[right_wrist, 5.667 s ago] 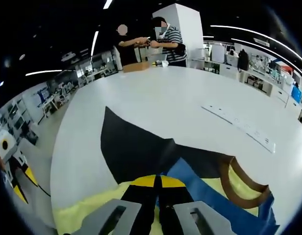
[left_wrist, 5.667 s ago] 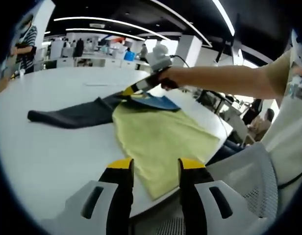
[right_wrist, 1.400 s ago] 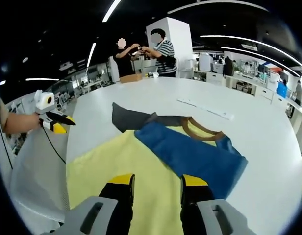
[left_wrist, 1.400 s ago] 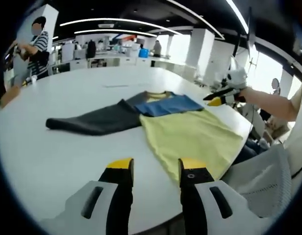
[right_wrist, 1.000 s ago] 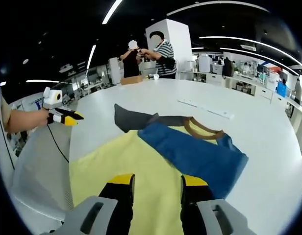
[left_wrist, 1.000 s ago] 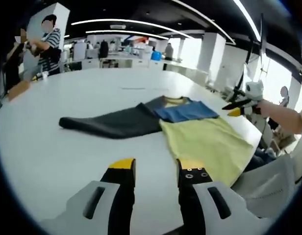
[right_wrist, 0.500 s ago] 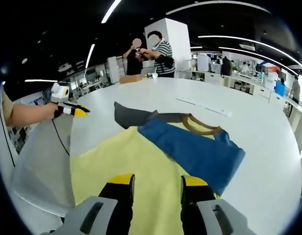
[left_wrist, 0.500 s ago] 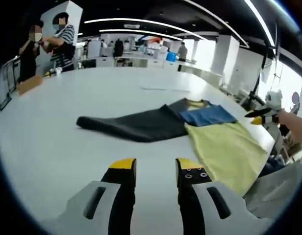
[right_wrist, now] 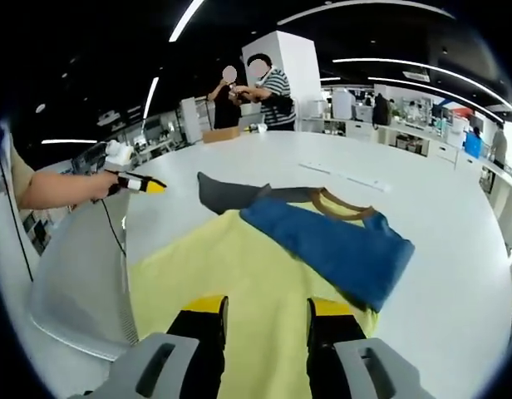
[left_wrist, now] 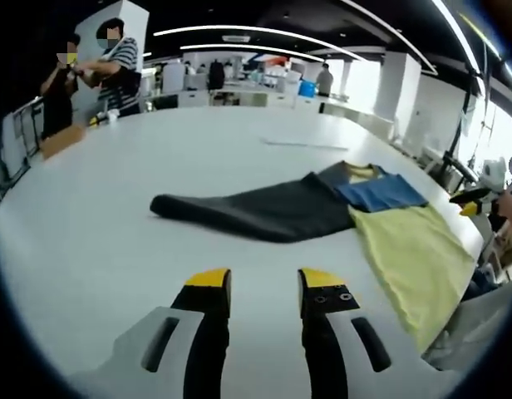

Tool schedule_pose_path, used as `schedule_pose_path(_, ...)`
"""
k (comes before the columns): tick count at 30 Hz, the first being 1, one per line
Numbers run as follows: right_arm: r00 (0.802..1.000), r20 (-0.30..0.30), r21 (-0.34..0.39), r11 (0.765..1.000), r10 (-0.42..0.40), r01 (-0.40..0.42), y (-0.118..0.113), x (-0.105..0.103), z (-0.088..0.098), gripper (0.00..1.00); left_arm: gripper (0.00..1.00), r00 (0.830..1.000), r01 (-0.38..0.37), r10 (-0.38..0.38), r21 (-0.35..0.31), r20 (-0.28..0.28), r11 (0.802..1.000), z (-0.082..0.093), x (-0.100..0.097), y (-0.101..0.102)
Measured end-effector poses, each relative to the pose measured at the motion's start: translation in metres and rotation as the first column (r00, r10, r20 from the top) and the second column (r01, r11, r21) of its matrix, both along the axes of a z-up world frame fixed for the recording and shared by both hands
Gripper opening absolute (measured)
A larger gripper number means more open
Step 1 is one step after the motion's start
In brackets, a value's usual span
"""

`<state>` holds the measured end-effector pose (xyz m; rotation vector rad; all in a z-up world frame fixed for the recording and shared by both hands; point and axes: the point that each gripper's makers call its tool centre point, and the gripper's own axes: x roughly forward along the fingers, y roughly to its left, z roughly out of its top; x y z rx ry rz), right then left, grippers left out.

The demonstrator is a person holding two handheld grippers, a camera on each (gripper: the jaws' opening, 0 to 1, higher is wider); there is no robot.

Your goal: Fold the garment on the visible template until the final outline fits inside the template.

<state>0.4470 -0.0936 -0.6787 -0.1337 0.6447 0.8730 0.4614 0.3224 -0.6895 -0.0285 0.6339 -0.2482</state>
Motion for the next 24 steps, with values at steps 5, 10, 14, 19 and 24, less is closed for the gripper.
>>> schedule_pose_path(5,1.000,-0.008,0.001,1.000,-0.015,0.015,-0.006,-0.005,-0.002,0.34,0.28,1.000,-0.009,0.010,0.021,-0.005,1.000,-0.003,0.008,0.007)
schedule_pose_path(10,1.000,-0.013,0.004,1.000,-0.023,0.023,-0.009,-0.010,-0.003,0.35,0.28,1.000,-0.022,0.022,0.036,-0.004,0.999,-0.005,0.019,0.014)
schedule_pose_path(14,0.999,-0.013,0.006,1.000,-0.030,0.030,-0.011,-0.014,-0.002,0.35,0.28,0.999,-0.036,0.037,0.054,-0.007,0.998,-0.009,0.028,0.022)
schedule_pose_path(19,0.999,-0.021,0.009,0.999,-0.040,0.040,-0.014,-0.016,-0.003,0.35,0.28,0.998,-0.055,0.056,0.078,-0.012,0.995,-0.013,0.042,0.032)
schedule_pose_path(24,0.999,-0.022,0.002,0.999,-0.049,0.049,-0.019,-0.017,-0.003,0.35,0.27,0.997,-0.072,0.074,0.104,-0.020,0.992,-0.016,0.053,0.038)
